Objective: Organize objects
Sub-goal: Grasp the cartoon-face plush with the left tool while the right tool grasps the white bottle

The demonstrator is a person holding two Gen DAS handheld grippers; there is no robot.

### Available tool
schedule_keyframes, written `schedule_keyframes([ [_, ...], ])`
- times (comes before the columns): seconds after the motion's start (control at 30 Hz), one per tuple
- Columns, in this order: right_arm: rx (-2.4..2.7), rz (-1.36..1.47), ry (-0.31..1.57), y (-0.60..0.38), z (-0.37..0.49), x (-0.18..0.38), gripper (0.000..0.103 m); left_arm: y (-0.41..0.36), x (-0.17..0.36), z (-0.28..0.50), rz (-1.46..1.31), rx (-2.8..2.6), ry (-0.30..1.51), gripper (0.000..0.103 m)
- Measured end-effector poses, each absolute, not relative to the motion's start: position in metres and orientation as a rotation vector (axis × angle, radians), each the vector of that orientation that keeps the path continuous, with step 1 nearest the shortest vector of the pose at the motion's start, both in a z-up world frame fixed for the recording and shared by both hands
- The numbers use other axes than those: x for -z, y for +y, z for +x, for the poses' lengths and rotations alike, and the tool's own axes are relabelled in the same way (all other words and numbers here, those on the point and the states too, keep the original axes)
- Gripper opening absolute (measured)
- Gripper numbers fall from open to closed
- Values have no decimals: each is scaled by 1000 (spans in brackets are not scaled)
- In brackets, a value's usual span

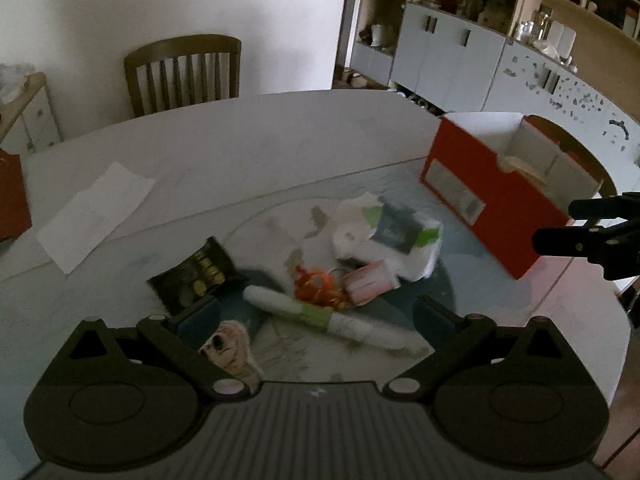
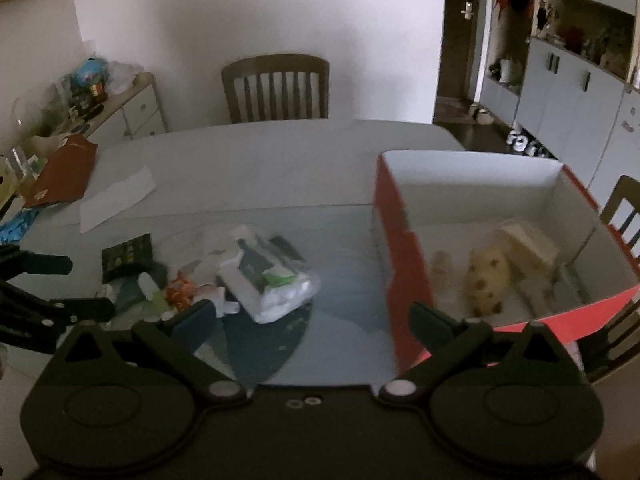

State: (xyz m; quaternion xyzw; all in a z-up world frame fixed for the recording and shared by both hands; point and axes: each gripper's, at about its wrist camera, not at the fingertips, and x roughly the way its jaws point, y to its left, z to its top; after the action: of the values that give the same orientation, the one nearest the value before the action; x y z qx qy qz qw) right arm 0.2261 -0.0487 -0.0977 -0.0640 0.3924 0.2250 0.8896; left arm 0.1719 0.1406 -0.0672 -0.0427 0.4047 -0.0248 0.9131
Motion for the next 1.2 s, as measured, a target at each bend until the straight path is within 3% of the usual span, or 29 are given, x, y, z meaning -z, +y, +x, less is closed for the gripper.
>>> schedule_keyframes([
  [0.63, -592, -276, 936, 32, 220, 159, 102, 189, 130, 171, -29, -34, 896, 103],
  [1.2, -631, -338, 995, 70, 222, 189, 90, 192, 148, 171, -42, -50, 885, 101],
])
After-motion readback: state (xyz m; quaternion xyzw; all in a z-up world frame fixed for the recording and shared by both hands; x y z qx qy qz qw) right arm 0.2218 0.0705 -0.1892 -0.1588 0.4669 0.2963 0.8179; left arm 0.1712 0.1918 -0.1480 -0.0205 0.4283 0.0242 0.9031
